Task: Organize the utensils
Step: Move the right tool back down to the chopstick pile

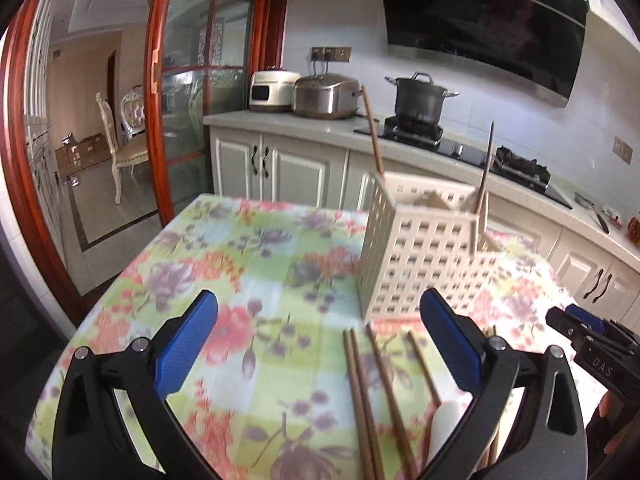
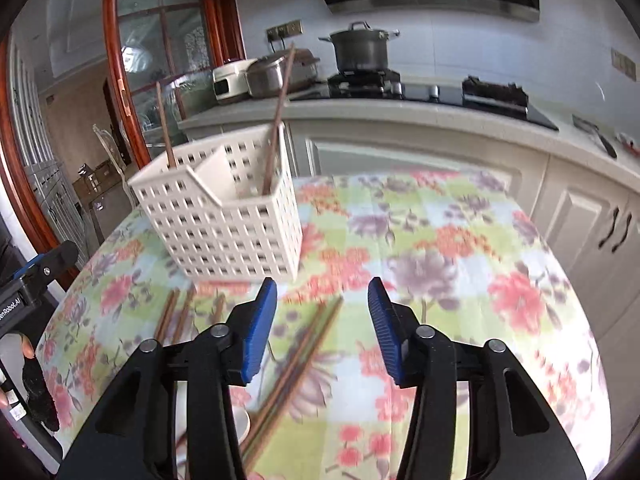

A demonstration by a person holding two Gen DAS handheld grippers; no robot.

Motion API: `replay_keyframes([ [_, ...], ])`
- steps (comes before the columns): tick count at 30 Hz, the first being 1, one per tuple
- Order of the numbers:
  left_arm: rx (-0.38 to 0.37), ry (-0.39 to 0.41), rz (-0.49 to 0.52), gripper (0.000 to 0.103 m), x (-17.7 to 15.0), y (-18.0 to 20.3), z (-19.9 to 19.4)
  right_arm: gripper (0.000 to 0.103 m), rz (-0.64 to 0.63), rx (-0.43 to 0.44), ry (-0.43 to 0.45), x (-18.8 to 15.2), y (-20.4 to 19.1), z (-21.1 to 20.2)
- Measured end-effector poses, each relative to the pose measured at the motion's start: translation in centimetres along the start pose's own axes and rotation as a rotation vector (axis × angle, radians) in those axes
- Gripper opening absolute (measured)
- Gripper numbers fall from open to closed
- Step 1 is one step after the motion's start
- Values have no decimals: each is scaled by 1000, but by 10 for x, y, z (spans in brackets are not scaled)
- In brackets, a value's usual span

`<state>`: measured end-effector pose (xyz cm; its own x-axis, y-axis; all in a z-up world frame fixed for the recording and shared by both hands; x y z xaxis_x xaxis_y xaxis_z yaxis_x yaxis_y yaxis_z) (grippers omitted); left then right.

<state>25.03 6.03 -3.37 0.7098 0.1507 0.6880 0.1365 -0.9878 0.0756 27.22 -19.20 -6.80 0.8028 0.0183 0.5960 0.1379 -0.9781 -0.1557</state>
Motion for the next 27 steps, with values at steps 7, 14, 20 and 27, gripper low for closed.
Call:
replay_keyframes([
  [7,0,-89,9,98,-26,-1,22,33,37,-8,-104,-29,10,28],
  [14,15,-152,10,98,-38,-4,45,30,21,-3,-189,-41,-1,53],
  [20,32,-170,28,98,-45,-6,55,27,12,-17,-211,-35,-9,64],
  [27,12,-224,50,85,-51,-5,66,23,-17,-66,-234,-30,-15,78],
])
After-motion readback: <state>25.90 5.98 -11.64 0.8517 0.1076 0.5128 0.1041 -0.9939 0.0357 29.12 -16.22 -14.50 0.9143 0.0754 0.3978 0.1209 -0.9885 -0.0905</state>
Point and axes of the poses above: each gripper's, at about its wrist camera, not at the fingertips, and z roughly the way its jaws point, y to its right, x to its top, the point moved 4 cm from there along z, roughly the way its jaws point, and after that the axes turned 15 degrees about -y, right-handed, at the moved point
